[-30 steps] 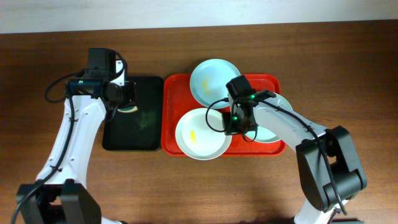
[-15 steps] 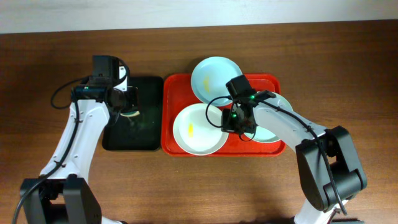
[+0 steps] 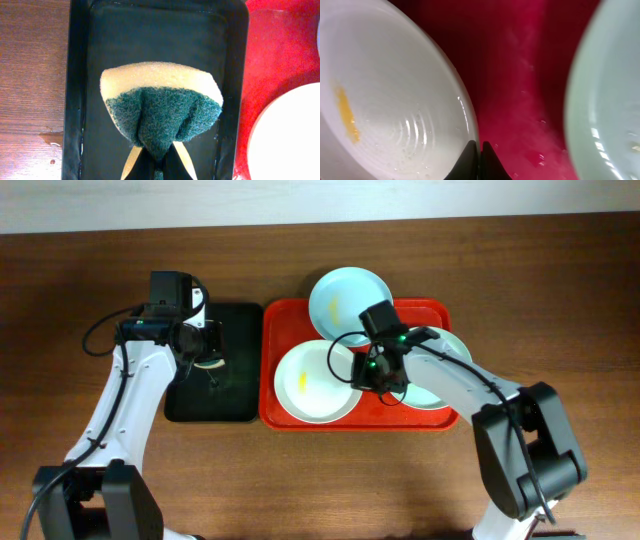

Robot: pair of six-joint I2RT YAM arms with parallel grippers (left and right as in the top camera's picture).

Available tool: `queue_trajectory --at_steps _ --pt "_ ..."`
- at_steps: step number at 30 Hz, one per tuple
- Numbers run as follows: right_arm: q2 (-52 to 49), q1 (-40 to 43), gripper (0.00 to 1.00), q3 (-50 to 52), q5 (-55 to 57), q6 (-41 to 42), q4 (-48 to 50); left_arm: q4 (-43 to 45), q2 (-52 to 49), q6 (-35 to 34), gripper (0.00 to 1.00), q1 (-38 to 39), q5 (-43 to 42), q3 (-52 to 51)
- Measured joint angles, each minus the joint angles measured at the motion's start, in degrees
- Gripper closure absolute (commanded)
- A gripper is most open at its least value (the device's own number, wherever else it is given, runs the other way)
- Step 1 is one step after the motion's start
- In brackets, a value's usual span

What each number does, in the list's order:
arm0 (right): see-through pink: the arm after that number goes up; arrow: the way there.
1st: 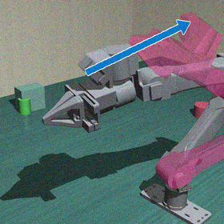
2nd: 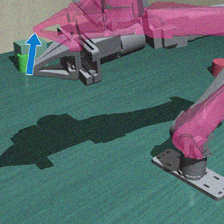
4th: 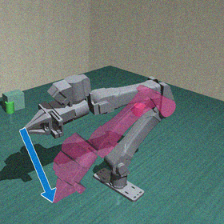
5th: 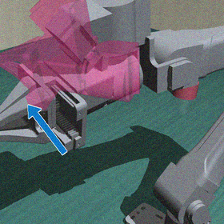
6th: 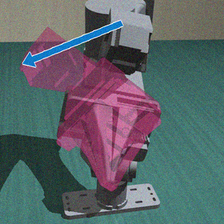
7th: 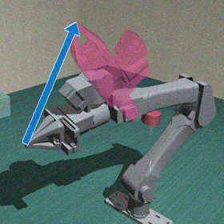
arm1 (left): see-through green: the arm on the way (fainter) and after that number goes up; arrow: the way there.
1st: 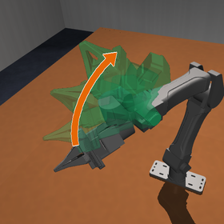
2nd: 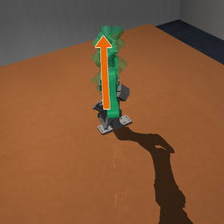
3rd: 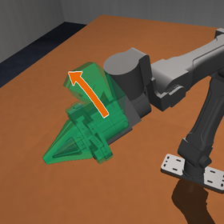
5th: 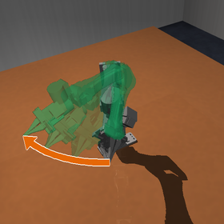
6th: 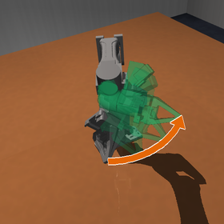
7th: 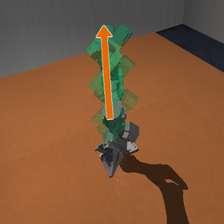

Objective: Clean dirty plates on tray and stack at the side
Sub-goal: 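Lift the sponge with the left gripper and carry it toward the plates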

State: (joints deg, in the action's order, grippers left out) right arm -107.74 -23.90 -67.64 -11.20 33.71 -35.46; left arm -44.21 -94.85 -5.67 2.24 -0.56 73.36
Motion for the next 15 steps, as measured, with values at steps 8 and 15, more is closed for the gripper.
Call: queue_trajectory --at_steps 8,15 --pt "-1.27 -2.4 0.89 -0.07 3.48 1.05 1.09 0.0 0.0 0.0 1.0 0.0 0.0 0.0" --pt "-1.62 -2.51 0.93 -0.04 4.87 -0.9 0.24 0.94 0.0 0.0 1.0 0.0 0.17 -0.22"
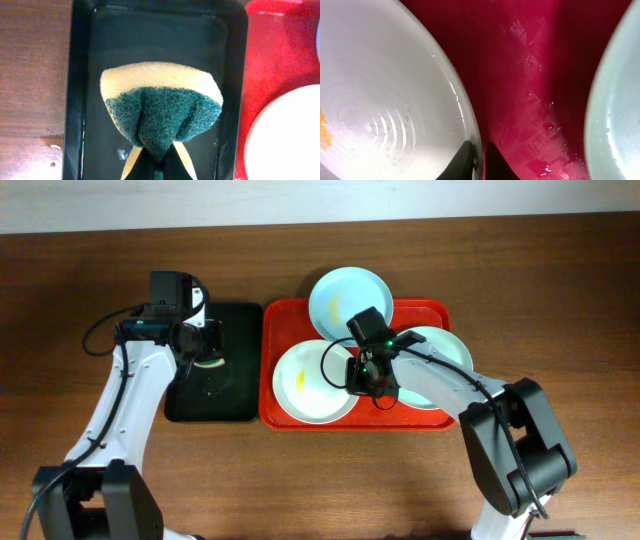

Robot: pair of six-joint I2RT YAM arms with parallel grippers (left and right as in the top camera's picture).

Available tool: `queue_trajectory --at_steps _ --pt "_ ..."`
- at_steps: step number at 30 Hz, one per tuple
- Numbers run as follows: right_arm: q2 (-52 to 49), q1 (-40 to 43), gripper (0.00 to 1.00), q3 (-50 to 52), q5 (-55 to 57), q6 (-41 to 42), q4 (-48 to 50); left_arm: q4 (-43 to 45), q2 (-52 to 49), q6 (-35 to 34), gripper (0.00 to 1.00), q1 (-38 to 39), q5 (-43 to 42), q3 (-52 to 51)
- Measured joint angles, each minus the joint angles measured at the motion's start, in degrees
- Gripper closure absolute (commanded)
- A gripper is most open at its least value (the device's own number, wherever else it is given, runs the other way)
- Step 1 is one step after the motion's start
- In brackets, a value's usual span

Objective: Clean dirty plates on tray and stack at the side
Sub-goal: 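Lift the sponge with the left gripper and carry it toward the plates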

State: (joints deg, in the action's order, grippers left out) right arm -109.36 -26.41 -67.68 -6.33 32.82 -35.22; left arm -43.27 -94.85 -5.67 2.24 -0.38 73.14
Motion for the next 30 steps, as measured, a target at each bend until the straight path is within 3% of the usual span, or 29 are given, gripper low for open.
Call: queue_trajectory --at_steps 23,30 --pt "0.52 0.0 0.96 -0.02 2.29 -0.31 -0.94 1.75 0.0 0.15 1.0 0.0 1.27 -2.01" --pt "0.55 0.0 0.96 -0.02 2.47 -0.31 -0.96 -7.58 -0.31 0.42 1.0 0.07 4.9 2.51"
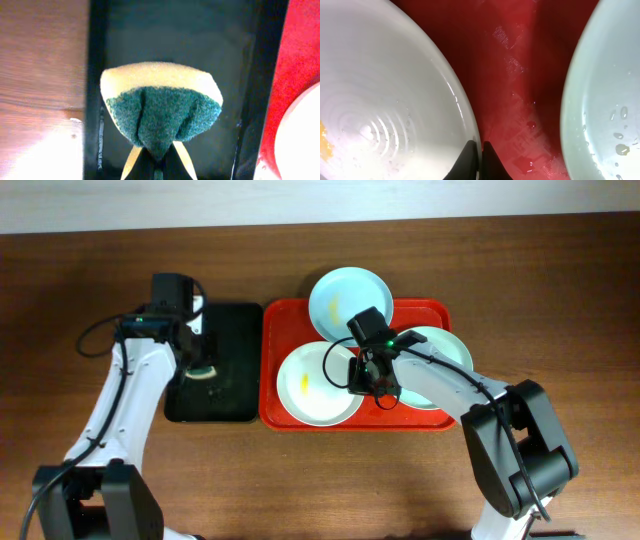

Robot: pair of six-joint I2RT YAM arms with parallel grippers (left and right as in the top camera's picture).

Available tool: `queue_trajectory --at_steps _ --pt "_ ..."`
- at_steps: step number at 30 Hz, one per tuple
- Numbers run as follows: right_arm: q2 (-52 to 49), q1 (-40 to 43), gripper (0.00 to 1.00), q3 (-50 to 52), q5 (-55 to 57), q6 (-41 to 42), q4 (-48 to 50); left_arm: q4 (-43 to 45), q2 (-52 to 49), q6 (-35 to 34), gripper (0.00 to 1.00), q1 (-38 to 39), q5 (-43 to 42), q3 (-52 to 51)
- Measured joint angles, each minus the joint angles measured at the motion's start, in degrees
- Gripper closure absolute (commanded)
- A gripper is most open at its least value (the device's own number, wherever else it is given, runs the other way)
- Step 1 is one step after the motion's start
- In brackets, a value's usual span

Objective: Clean dirty plates on tray and stack at the side
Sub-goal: 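Lift the sponge with the left gripper and carry it toward the plates, then scrub the white plate with the sponge in the left gripper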

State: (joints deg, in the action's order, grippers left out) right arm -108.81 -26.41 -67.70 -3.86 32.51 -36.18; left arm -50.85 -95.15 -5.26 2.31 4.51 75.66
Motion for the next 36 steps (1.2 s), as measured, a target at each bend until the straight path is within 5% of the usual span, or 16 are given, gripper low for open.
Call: queue_trajectory --at_steps 7,19,36 --pt "0.0 -0.02 0.96 0.0 0.0 0.0 -0.15 -9.2 -0.07 0.04 1.0 2.27 -0.55 15.23" --pt "0.0 -0.04 0.96 0.0 0.02 0.02 -0.17 -9.77 -8.55 0.02 1.0 10.97 -13.33 15.8" --pt "0.0 -0.04 0.96 0.0 0.04 0.0 -0.2 -7.04 -19.43 -1.7 1.0 18.86 -15.28 15.8"
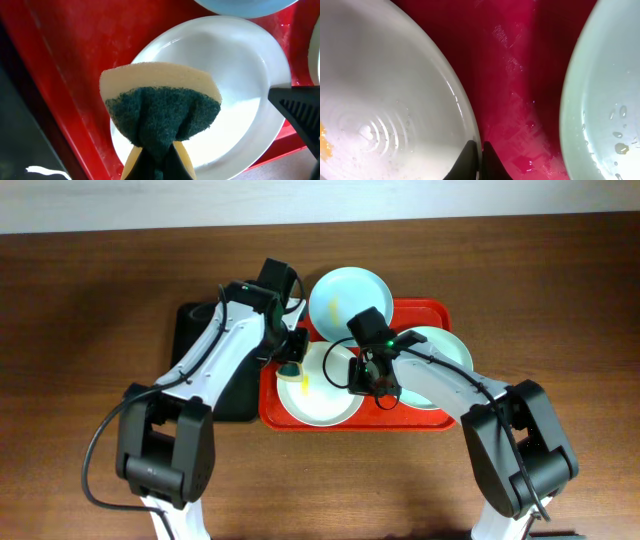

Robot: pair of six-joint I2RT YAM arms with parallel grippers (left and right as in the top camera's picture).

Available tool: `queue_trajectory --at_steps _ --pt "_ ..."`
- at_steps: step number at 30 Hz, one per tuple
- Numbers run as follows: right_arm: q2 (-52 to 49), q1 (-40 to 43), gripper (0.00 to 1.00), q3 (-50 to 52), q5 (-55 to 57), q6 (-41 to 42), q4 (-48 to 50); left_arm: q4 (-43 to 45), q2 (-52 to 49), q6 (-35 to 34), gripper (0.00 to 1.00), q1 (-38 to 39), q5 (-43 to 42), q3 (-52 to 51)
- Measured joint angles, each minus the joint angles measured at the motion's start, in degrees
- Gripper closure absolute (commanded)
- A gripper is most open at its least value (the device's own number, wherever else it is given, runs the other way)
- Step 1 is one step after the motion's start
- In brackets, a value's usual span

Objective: Clean dirty plates on tray and stack at the side
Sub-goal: 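Scrub the white plate with the sponge in the left gripper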

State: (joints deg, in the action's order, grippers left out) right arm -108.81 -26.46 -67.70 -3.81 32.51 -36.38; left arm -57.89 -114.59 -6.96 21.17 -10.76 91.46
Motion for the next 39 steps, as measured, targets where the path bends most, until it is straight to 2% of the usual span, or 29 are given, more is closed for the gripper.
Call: queue_trajectory --at_steps 28,39 --pt "0.0 0.0 0.96 0.0 0.04 -0.02 0.0 2.8 -9.53 -4.55 1.0 1.07 -0.11 0.46" --pt "0.2 0.02 0.96 0.02 1.73 0.0 -0.87 2.64 -10.91 -4.9 1.0 5.03 3.37 2.21"
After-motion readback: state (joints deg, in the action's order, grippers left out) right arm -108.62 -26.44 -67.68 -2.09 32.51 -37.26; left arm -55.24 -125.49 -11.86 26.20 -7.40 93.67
